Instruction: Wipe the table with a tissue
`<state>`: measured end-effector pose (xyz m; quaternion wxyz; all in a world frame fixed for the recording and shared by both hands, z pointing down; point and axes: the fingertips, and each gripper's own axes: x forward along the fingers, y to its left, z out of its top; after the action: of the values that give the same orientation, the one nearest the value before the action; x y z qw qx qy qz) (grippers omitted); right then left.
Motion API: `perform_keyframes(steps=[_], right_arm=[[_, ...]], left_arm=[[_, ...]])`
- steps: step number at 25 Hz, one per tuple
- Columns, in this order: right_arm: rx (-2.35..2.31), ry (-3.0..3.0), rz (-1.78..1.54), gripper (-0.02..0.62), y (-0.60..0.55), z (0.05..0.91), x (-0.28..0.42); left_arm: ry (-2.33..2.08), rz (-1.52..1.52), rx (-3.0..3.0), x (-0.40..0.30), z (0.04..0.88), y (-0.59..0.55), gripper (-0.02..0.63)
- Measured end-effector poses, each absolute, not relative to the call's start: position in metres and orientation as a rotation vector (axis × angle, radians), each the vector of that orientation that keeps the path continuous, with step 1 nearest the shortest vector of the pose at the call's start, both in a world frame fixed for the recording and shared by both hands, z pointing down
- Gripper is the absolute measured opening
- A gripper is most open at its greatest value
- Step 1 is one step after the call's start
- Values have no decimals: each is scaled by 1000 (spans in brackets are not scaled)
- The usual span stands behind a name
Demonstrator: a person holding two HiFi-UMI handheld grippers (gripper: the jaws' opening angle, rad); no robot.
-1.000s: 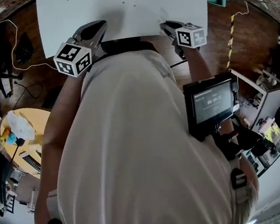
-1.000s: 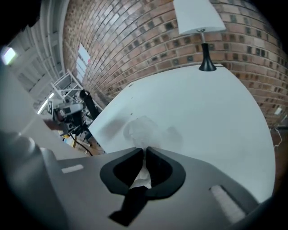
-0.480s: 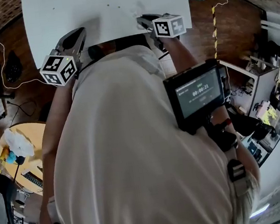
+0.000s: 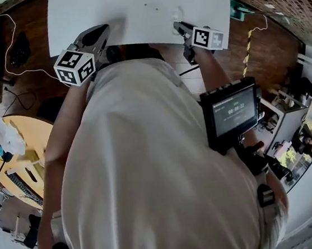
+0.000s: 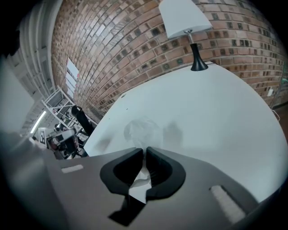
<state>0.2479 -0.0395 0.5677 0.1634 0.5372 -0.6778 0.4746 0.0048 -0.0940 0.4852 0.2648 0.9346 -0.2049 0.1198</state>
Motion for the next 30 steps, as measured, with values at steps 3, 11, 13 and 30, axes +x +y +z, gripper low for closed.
perform_keyframes(steps=[3,11,13,30], right_arm=[[1522,-1943,1403,28,-51,572,242],[1450,-1929,1561,28,-90,598,235],[1448,-1923,1584,28,-93,596,234],[1349,-1902,1394,26,-115,600,199]], left_arm=[[-582,317,2521,-5,484,-89,6],[-800,295,2409,-57,494,-89,6],[-844,282,2395,-69,494,-89,6],[-898,252,2363,-93,503,-84,6]])
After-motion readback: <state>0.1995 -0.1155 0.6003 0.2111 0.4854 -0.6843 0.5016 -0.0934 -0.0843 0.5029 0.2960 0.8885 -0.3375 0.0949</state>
